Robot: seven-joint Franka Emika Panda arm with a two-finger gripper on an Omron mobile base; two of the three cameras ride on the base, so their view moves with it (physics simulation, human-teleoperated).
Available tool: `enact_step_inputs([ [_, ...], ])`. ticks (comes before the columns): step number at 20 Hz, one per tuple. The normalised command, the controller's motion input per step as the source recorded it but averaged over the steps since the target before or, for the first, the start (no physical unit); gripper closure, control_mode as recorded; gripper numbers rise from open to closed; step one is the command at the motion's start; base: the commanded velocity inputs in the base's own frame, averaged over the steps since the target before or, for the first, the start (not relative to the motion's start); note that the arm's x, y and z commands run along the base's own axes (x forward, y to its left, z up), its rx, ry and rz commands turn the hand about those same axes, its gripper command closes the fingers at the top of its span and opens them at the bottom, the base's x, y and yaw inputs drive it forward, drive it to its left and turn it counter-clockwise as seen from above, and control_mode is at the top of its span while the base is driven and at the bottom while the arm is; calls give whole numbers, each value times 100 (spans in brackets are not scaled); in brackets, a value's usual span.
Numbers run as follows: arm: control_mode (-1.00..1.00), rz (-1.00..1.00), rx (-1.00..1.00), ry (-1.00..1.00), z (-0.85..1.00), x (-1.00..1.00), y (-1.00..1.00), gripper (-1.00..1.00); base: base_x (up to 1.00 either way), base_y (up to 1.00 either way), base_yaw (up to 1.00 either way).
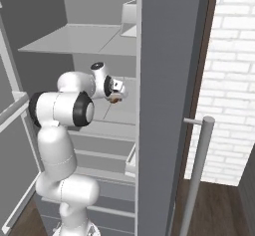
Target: Place one mushroom and one chicken drumstick in each tupperware on the nearby counter, to pack two identical lunches.
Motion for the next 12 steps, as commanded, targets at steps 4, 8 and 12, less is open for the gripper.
enact_step_inputs([
  [4, -100, -2, 1, -24, 0, -42, 0, 100, 0, 0, 0],
  [8, -100, -7, 7, -58, 0, -87, 0, 100, 0, 0, 0],
  [12, -100, -3, 10, -57, 37, -99, 0, 100, 0, 0, 0],
])
